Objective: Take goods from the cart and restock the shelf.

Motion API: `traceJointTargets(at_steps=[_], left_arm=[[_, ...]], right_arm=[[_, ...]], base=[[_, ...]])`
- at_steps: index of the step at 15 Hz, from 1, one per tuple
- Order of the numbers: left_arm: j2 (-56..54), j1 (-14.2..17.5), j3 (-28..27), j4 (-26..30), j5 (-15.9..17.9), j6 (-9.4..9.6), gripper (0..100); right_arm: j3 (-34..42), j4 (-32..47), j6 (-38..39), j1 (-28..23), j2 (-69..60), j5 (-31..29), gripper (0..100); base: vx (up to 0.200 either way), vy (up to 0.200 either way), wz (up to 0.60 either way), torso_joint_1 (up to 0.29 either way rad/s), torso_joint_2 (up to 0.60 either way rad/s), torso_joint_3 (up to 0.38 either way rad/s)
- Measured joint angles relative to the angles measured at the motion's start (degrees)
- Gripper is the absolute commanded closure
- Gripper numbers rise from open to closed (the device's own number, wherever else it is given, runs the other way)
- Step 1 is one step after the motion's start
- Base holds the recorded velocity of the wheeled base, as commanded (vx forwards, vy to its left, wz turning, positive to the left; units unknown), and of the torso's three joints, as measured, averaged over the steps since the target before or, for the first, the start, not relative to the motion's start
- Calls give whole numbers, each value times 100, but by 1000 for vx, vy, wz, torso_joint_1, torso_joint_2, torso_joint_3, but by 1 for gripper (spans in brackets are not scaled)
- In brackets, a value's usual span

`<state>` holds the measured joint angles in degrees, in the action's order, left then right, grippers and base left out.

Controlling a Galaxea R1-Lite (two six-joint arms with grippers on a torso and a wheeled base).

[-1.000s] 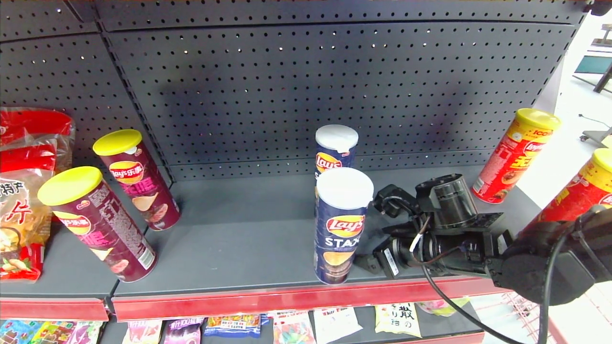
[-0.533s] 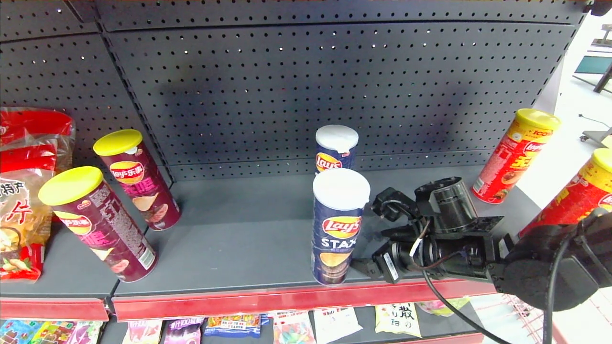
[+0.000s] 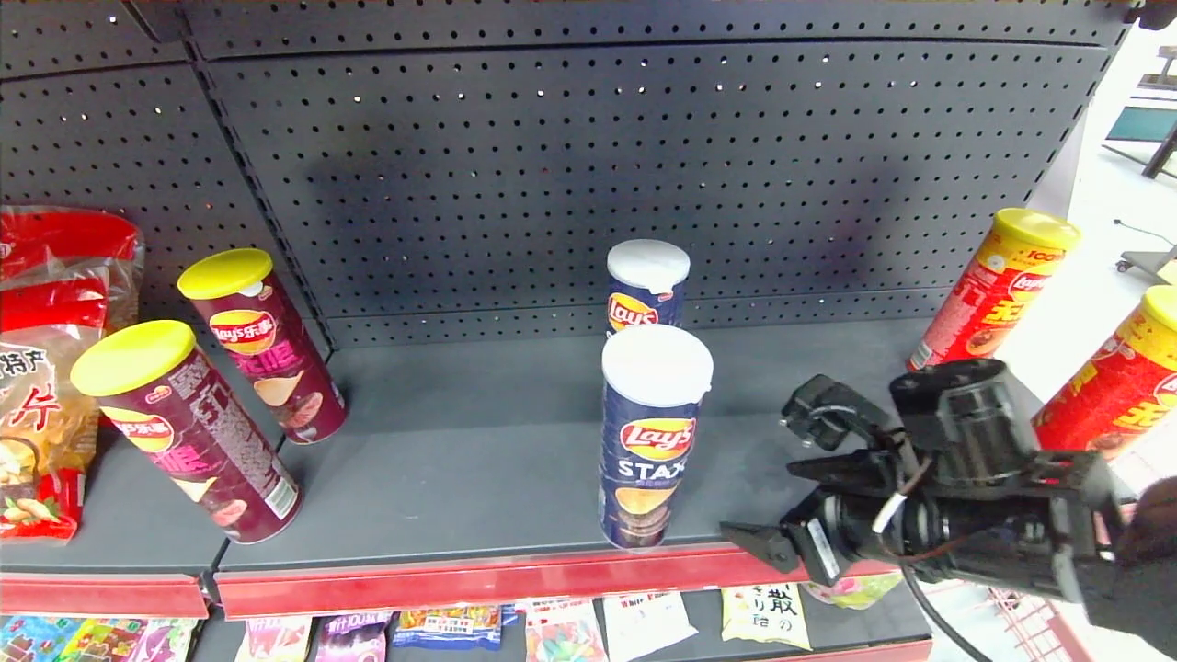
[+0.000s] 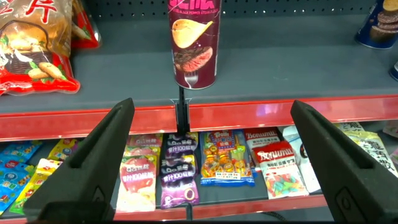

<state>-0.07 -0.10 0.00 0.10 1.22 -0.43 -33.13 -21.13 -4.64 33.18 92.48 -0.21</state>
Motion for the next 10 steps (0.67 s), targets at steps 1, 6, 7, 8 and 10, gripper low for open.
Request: traceJointTargets(at_steps=[1,6,7,8,10], left_arm=[[0,-1,0,0,0,0,0],[0,0,0,0,0,0,0],[0,0,0,0,1,0,0],[0,0,0,0,1,0,0],[0,0,0,0,1,0,0]], right_arm=[[240,-2,-15,6,-450,-66,0],[1630,195,-241,-238,-3355,-187,0],[1927,285,-316,-439,-3939,-129,0],[2291,364,-391,-723,-4552,-72,0],[2895,794,-463,-1320,-5565,30,0]], base=[[0,0,0,0,0,0],[0,0,0,0,0,0],[0,0,0,0,0,0],[0,0,0,0,0,0],[0,0,0,0,0,0]])
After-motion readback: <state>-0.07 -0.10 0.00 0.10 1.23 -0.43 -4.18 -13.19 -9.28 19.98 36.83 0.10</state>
